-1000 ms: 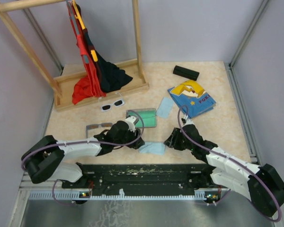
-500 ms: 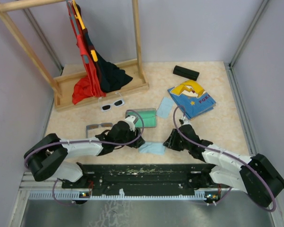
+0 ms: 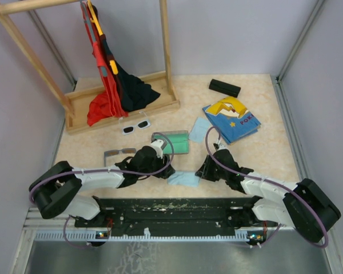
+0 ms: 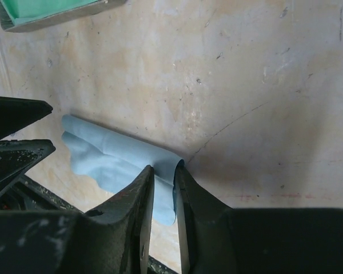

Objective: Organize the sunglasses
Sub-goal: Pick up the glasses cleaning cloth from the center of the board.

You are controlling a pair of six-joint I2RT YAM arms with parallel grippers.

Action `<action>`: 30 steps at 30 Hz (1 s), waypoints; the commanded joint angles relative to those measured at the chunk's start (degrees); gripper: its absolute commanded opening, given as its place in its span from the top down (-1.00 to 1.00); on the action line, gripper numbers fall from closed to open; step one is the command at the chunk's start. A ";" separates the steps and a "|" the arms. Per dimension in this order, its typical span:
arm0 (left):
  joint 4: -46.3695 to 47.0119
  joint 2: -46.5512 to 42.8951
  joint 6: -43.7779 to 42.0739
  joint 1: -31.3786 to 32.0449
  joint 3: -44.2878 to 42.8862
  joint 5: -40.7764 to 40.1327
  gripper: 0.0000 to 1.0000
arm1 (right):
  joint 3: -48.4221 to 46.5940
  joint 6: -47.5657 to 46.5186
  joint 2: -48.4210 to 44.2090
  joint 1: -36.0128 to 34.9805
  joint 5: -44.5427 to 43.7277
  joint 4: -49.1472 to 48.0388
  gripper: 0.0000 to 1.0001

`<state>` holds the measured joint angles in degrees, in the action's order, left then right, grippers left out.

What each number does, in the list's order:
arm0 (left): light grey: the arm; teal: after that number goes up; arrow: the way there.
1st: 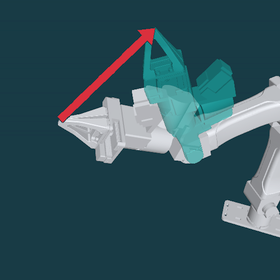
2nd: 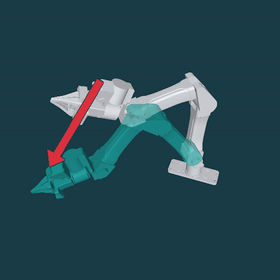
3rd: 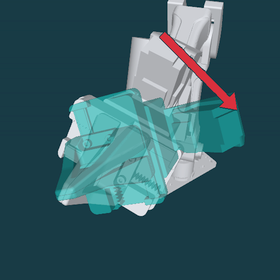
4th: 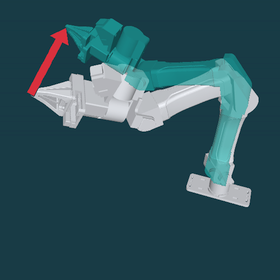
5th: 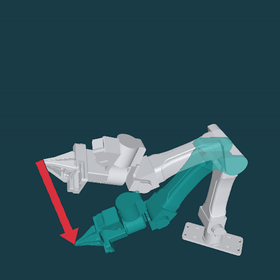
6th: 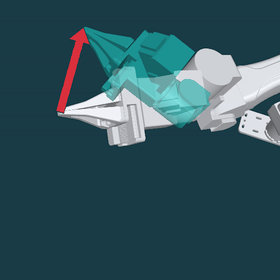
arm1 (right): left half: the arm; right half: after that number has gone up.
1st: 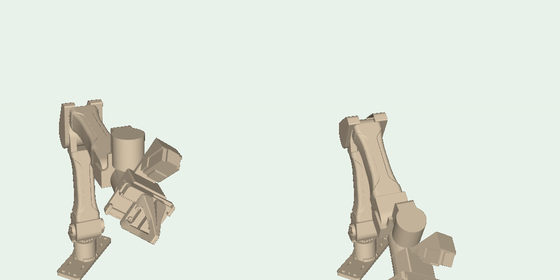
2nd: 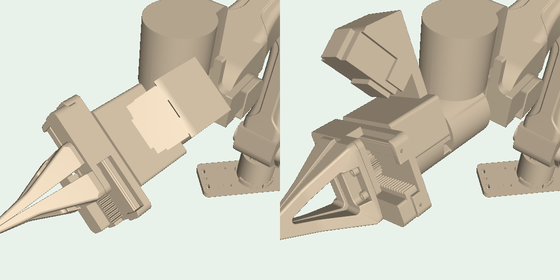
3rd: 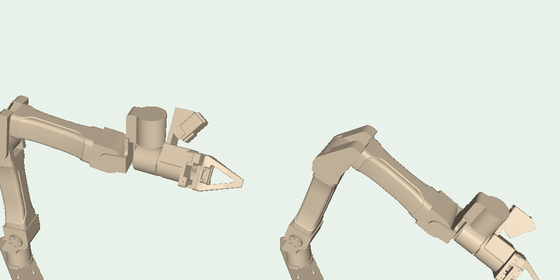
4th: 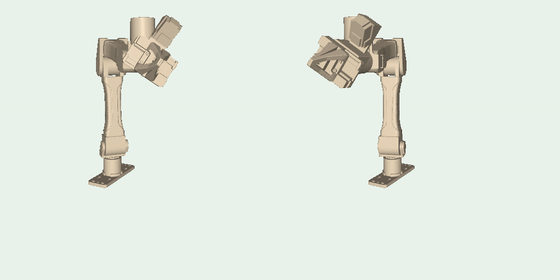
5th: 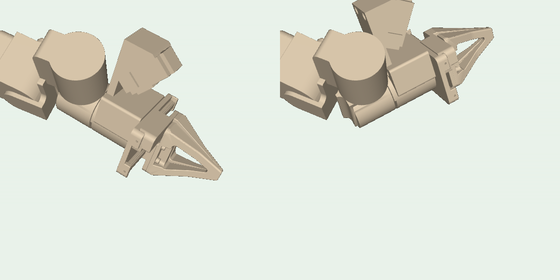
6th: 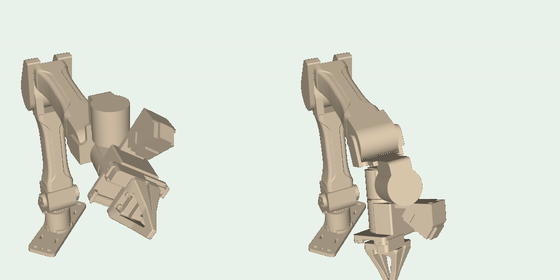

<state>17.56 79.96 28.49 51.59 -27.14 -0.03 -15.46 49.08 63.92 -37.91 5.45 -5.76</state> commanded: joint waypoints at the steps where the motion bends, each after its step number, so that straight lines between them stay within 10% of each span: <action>1: 0.84 0.54 0.21 -0.34 -0.02 -0.50 -0.13 | -1.96 -1.63 0.65 -0.67 -2.87 1.76 0.66; 6: 0.90 0.33 2.20 -0.35 0.22 -0.33 -0.13 | -1.63 -2.30 0.02 -0.67 -3.10 1.07 1.00; 30: -3.05 1.66 15.13 0.00 0.76 -3.27 0.00 | -4.36 -9.79 4.61 0.02 -3.56 -5.50 1.00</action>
<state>15.49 80.38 42.46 51.59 -26.24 -3.20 -18.00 40.45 69.19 -38.09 2.76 -9.41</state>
